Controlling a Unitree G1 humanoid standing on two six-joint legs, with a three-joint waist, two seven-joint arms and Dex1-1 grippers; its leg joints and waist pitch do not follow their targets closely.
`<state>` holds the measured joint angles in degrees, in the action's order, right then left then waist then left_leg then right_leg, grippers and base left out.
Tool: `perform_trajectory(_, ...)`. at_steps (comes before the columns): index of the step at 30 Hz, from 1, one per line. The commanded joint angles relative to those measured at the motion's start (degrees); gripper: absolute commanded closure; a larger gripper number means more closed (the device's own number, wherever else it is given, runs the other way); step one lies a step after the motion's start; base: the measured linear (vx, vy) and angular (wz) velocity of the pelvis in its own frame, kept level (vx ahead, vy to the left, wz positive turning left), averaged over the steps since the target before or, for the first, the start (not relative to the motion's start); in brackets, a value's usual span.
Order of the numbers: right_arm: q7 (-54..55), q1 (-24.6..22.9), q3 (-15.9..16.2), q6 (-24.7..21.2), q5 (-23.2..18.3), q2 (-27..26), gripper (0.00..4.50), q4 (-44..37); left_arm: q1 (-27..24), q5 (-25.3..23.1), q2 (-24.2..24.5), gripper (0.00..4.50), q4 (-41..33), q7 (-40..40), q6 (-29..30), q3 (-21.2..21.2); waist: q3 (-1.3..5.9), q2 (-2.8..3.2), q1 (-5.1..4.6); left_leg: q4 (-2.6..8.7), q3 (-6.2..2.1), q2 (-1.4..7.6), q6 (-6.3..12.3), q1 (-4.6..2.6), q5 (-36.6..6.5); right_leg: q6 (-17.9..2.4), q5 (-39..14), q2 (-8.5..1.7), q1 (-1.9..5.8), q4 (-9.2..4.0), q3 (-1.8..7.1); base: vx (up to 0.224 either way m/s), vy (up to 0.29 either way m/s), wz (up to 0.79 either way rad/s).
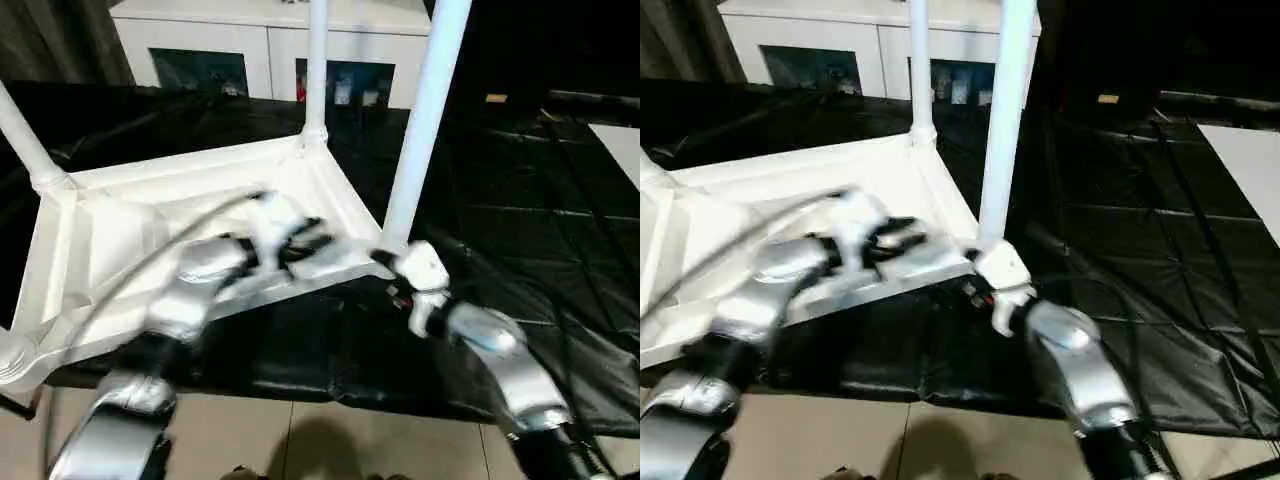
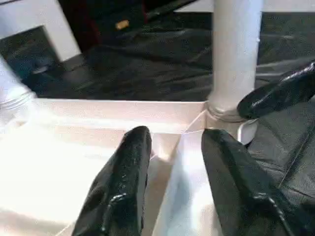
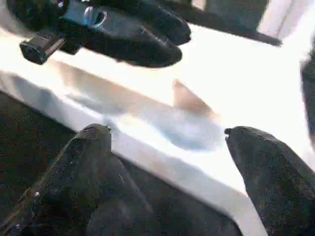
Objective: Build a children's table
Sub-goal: Rotate leg to tighten, then rotate table base
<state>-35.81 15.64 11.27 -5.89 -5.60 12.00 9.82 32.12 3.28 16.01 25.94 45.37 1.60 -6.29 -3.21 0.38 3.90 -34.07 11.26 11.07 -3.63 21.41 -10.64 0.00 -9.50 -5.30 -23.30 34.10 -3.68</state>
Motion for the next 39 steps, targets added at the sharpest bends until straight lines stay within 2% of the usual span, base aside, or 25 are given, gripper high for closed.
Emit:
perform_trajectory(1,-0.4,2.14,1.14,0.09,-0.99,-1.6,0.4,2.37,-2.14,1.78,0.84,2.56,-6.49,-1.21,3.97,1.62,3.55,-0.19,-0.1,4.64,-0.85,2.41,1.82,-1.27,-14.88,-12.25,-14.91,-2.71,1.87,-3.9,2.5,0.0,0.0,0.0)
perform_trajectory(2,-0.58,2.71,1.41,0.16,-1.05,-2.13,0.4,2.9,-2.84,2.12,1.08,2.56,-7.88,-1.33,4.75,1.93,3.66,-0.26,-0.06,4.72,-1.02,2.53,1.55,-1.07,-14.89,-12.39,-14.37,-2.87,2.16,-3.5,2.49,0.0,0.0,0.0)
perform_trajectory(3,-0.58,2.71,1.41,0.16,-1.05,-2.13,0.4,2.9,-2.84,2.12,1.08,2.56,-7.88,-1.33,4.75,1.93,3.56,-0.19,-0.36,5.03,-1.18,2.47,1.35,-0.49,-14.74,-12.22,-14.41,-2.94,2.43,-3.49,2.41,0.0,0.0,0.0)
perform_trajectory(4,-1.47,6.02,2.87,1.1,-0.71,-4.71,0.4,6.0,-6.99,3.23,2.85,2.56,-15.81,-1.37,10.18,2.86,3.71,-0.26,-0.37,4.79,-1.04,2.54,1.0,-1.07,-15.19,-11.98,-14.28,-2.88,2.06,-3.44,2.5,0.0,0.0,0.0)
perform_trajectory(5,-1.52,6.55,3.09,1.29,-0.49,-5.06,0.4,6.51,-7.79,3.35,3.25,2.56,-17.42,-1.24,11.44,2.87,3.77,0.0,-0.63,4.89,-1.29,2.79,0.78,-0.88,-15.27,-12.61,-13.66,-3.2,2.16,-3.03,2.53,0.0,0.0,0.0)
perform_trajectory(6,-1.55,7.19,3.32,1.5,-0.22,-5.47,0.4,7.09,-8.88,3.58,3.88,2.56,-19.57,-0.92,13.25,2.81,3.59,-0.12,-1.01,5.1,-1.33,2.59,0.68,-0.33,-14.69,-12.29,-14.02,-3.03,2.57,-3.08,2.4,0.0,0.0,0.0)
perform_trajectory(7,-1.42,8.35,3.52,1.79,0.39,-6.18,0.4,8.04,-11.99,4.88,6.21,2.56,-25.65,0.91,19.25,2.08,3.81,-0.46,-1.03,4.84,-1.24,2.72,0.55,-0.75,-14.09,-12.57,-13.25,-3.14,2.39,-2.75,2.53,0.0,0.0,0.0)
perform_trajectory(9,-0.17,9.96,3.2,2.23,1.39,-6.57,0.4,9.95,-16.4,7.92,12.17,2.56,-32.18,7.43,23.91,0.13,3.59,-0.06,-1.24,4.94,-1.15,2.43,0.97,-0.68,-13.05,-12.57,-12.92,-2.62,2.15,-2.89,2.51,0.0,0.0,0.0)
perform_trajectory(10,0.57,10.61,2.96,2.36,1.86,-6.57,0.4,10.87,-17.64,9.09,14.44,2.56,-34.0,9.73,25.37,-0.31,3.47,-0.39,-1.21,4.93,-0.96,2.3,0.82,-0.86,-13.11,-12.63,-13.22,-2.51,1.98,-2.95,2.61,0.0,0.0,0.0)
perform_trajectory(11,0.57,10.61,2.96,2.36,1.86,-6.57,0.4,10.87,-17.64,9.09,14.44,2.56,-34.0,9.73,25.37,-0.31,3.52,-0.25,-1.23,4.91,-0.98,2.27,0.64,-0.93,-13.04,-12.69,-13.07,-2.42,1.98,-2.86,2.61,0.0,0.0,0.0)
perform_trajectory(12,1.8,11.7,2.64,2.92,2.67,-6.25,0.4,12.51,-18.96,9.63,17.84,2.56,-35.68,12.4,27.04,-0.47,3.48,-0.2,-1.11,4.85,-0.8,2.21,0.23,-1.31,-12.85,-12.59,-12.56,-2.26,1.73,-2.95,2.65,0.0,0.0,0.0)
perform_trajectory(14,1.9,12.76,2.44,3.7,3.14,-5.38,0.4,14.11,-19.23,7.63,20.96,2.56,-35.46,13.75,28.49,-0.82,3.37,-0.18,-1.03,5.0,-0.69,2.11,-0.29,-1.37,-13.58,-12.15,-12.95,-2.07,1.67,-2.95,2.67,0.0,0.0,0.0)
perform_trajectory(16,2.28,13.98,1.99,4.53,3.65,-4.76,0.4,16.13,-19.74,5.73,24.28,2.56,-35.65,14.74,29.96,-0.98,3.29,0.31,-0.9,5.13,-0.86,2.06,-1.37,-1.52,-15.02,-11.22,-13.77,-2.16,1.71,-2.95,2.72,0.0,0.0,0.0)
perform_trajectory(19,3.35,15.9,1.59,5.66,4.92,-3.71,0.4,19.25,-20.4,5.05,27.41,2.56,-37.38,14.87,33.06,-0.7,3.28,0.09,-1.07,5.16,-0.95,1.99,-2.4,-1.56,-16.57,-11.09,-14.68,-2.23,1.86,-3.0,2.78,0.0,0.0,0.0)
perform_trajectory(22,-1.05,17.69,2.67,6.95,5.29,-1.84,0.4,21.92,-20.44,5.63,30.88,2.56,-39.93,14.3,36.95,-1.7,3.36,0.03,-1.04,4.96,-0.93,1.92,-2.25,-1.48,-16.37,-11.63,-14.19,-2.27,1.99,-2.89,2.84,0.0,0.0,0.0)
perform_trajectory(26,-8.85,19.63,5.38,9.02,6.05,1.14,0.4,23.47,-19.62,3.15,31.57,2.56,-39.1,12.8,39.17,-3.14,3.41,-0.19,-1.16,4.62,-0.83,1.85,-0.97,-1.23,-15.11,-12.27,-13.14,-2.22,2.2,-2.83,2.82,0.0,0.0,0.0)
perform_trajectory(30,-6.56,22.71,6.32,12.03,9.19,1.56,0.4,28.09,-20.38,2.07,32.7,2.56,-39.36,12.87,41.54,-4.57,3.44,-0.31,-1.29,4.43,-0.92,1.81,-0.76,-1.01,-14.51,-12.79,-14.78,-2.39,2.21,-2.81,2.81,0.0,0.0,0.0)
perform_trajectory(33,-7.12,24.28,6.02,13.31,8.62,0.65,0.4,30.15,-21.07,2.31,33.37,2.56,-39.79,12.66,42.83,-5.07,3.38,-0.36,-1.61,4.35,-0.97,1.77,-0.79,-1.08,-16.16,-12.72,-16.97,-2.35,2.02,-2.95,2.82,0.0,0.0,0.0)
perform_trajectory(34,-8.7,24.51,6.05,13.71,7.92,0.38,0.4,30.22,-21.26,2.38,33.69,2.56,-39.95,12.67,43.2,-5.38,3.39,-0.56,-1.69,4.35,-1.01,1.8,-0.62,-1.07,-16.58,-12.56,-17.46,-2.31,1.98,-3.0,2.8,0.0,0.0,0.0)
perform_trajectory(35,-11.55,24.94,6.42,15.12,7.39,0.26,0.4,30.66,-21.38,2.55,33.96,2.56,-40.4,12.66,44.05,-5.65,3.37,-0.46,-1.74,4.38,-1.07,1.85,-0.41,-1.03,-17.02,-12.43,-17.71,-2.3,2.0,-2.95,2.79,0.0,0.0,0.0)
perform_trajectory(39,-18.65,25.28,7.77,16.17,5.92,0.17,0.4,30.35,-21.23,1.85,33.69,2.56,-40.57,11.71,44.9,-5.53,3.41,-0.37,-1.73,4.39,-1.16,2.02,-0.09,-1.05,-16.53,-13.06,-16.26,-2.27,2.02,-2.77,2.75,0.0,0.0,0.0)
